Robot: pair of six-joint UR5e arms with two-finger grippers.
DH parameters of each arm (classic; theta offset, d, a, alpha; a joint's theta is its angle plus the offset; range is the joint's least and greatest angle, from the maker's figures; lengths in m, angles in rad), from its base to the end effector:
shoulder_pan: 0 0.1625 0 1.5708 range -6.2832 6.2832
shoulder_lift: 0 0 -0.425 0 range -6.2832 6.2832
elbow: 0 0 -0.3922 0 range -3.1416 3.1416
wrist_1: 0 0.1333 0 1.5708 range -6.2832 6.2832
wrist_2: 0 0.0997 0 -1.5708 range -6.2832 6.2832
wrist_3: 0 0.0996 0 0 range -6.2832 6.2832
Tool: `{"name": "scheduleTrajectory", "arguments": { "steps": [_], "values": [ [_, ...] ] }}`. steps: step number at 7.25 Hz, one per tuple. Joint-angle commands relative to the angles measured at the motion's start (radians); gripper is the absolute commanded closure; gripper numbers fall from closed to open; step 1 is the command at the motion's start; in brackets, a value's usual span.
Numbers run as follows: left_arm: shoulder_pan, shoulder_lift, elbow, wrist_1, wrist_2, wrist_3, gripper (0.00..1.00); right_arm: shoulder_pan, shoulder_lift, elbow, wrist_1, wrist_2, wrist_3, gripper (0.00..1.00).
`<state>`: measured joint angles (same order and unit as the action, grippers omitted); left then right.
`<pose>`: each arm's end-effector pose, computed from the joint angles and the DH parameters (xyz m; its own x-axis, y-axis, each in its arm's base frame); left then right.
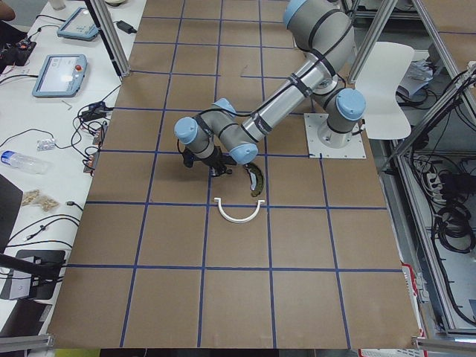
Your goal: Place bearing gear from tray to pile
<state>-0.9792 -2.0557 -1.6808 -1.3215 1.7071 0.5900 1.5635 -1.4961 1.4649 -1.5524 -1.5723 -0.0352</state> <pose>0.2259 -0.5510 0.1921 -0.9966 0.0071 0.0822 0.0358 0.9351 0.3526 0.1293 -0.5256 0.5002 -0.9996 -0.0279 0.0020 -0.0279 0.9995 -0.0127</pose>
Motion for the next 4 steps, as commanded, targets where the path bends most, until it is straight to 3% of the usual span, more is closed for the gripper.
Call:
{"name": "scheduleTrajectory", "arguments": {
  "steps": [1,4],
  "values": [
    [0.007,-0.001,-0.011,0.002,0.002,0.008,1.00,0.000,0.000,0.000,0.000,0.000,0.000,0.00],
    [0.007,0.000,-0.028,0.002,0.008,0.011,1.00,0.001,0.000,0.000,0.000,0.000,-0.002,0.00]
  ]
}}
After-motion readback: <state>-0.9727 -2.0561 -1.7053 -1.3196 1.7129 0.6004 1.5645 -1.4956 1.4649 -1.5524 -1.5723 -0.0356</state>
